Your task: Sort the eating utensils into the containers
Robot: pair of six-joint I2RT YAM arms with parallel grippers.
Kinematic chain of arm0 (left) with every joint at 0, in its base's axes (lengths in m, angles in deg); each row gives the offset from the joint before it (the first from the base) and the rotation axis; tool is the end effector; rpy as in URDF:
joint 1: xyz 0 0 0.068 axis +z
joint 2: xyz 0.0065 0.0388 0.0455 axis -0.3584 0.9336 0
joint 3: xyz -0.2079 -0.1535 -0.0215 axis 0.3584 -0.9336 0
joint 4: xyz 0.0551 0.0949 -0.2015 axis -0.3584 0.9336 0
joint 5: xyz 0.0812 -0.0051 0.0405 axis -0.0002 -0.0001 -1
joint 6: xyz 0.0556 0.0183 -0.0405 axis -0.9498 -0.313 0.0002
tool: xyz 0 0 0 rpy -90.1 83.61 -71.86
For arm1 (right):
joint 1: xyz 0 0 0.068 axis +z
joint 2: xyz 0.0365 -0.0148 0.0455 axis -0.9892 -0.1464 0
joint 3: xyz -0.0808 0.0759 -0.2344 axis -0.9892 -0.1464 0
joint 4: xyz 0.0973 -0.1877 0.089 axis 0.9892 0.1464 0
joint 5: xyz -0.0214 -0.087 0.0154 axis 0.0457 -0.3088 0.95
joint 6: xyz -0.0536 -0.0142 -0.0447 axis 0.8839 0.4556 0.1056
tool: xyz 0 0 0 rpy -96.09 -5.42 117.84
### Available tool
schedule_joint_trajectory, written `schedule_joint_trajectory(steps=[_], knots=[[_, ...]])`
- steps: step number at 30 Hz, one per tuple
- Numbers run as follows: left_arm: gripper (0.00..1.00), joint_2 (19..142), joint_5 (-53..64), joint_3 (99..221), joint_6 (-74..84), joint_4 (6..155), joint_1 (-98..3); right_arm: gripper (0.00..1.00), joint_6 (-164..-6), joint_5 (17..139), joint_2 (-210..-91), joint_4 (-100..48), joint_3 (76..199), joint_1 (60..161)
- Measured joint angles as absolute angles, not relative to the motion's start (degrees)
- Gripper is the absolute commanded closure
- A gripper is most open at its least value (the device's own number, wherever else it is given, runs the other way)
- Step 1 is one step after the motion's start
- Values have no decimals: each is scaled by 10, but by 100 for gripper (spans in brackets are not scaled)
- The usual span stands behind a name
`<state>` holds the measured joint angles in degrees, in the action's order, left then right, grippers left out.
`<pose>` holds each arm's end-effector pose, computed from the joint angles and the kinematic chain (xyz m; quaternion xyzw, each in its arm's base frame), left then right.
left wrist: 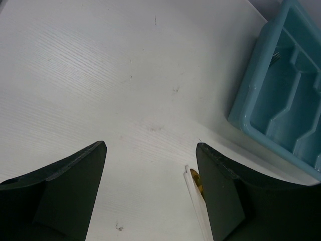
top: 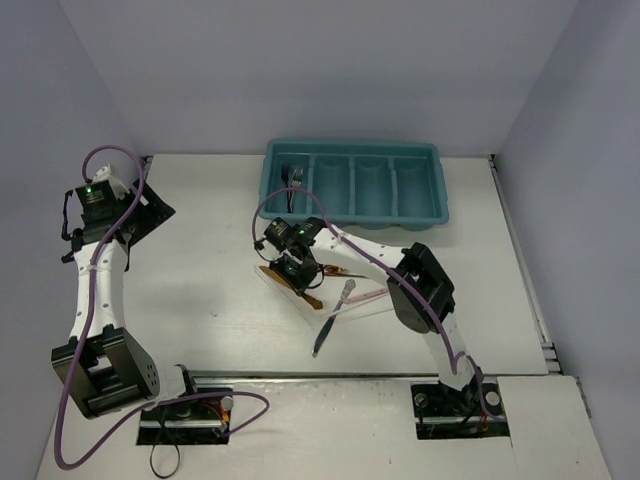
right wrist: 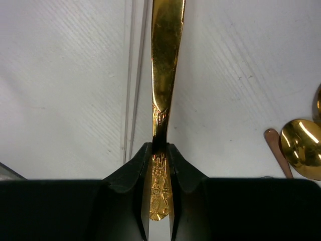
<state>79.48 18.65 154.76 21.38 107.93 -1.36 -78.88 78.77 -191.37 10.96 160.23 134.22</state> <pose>0.2691 0.0734 0.3166 -0.2650 0.8252 -0.1960 0.4587 0.2564 0.3502 0.1844 -0.4399 0.8579 0.1789 0.1962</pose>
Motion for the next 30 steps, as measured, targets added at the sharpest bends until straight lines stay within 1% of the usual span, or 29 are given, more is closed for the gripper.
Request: schedule_joint_trajectory(steps=[9,10,11,12,13,14,15,16,19,20,25,30], knots=[[30,795,186,1548,215,1080,-14,100,-772,771,-1885,111,1610,1342],[28,795,186,1548,216,1080,-14,92,-769,768,-1883,111,1610,1342],[27,795,186,1548,217,1079,-14,81,-766,764,-1882,111,1609,1342],[26,795,186,1548,218,1079,-14,62,-762,761,-1882,111,1609,1342],[26,795,186,1548,219,1080,-14,51,-757,757,-1882,110,1606,1342],[26,795,186,1548,219,1080,-14,43,-755,755,-1882,111,1602,1342],[26,795,186,1548,220,1080,-14,39,-754,753,-1882,111,1598,1342],[26,795,186,1548,220,1080,-14,40,-753,753,-1882,111,1592,1342],[26,795,183,1548,219,1079,-14,54,-755,755,-1883,115,1580,1344],[26,795,183,1548,219,1080,-14,57,-757,756,-1885,117,1579,1345],[25,794,179,1546,215,1079,-14,62,-765,756,-1897,119,1586,1346],[25,791,177,1535,213,1079,-14,62,-769,762,-1929,119,1601,1349]])
